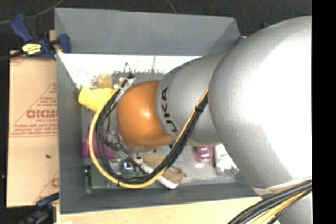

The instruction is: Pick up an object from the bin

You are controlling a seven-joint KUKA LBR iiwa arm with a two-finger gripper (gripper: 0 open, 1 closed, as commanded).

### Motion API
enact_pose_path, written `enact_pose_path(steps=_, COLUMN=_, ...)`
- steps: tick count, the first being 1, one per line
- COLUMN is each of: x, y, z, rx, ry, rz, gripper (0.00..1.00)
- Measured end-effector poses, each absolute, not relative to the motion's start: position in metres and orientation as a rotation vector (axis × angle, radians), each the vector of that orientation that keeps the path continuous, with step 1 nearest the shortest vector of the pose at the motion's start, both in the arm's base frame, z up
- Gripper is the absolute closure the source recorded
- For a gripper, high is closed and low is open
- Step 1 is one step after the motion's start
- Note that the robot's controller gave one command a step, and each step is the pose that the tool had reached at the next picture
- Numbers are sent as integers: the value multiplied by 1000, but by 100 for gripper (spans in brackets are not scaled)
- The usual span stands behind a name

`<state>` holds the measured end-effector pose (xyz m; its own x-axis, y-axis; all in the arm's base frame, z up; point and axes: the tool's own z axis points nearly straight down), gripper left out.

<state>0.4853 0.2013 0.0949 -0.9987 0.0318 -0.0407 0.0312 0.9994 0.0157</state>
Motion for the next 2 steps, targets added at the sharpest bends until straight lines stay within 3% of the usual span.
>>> enact_pose_path(steps=1, x=487, y=201, z=97, rx=52, ry=3100, rz=22, gripper=0)
enact_pose_path(steps=2, x=514, y=202, z=99, rx=890, ry=2977, rz=53, gripper=0)
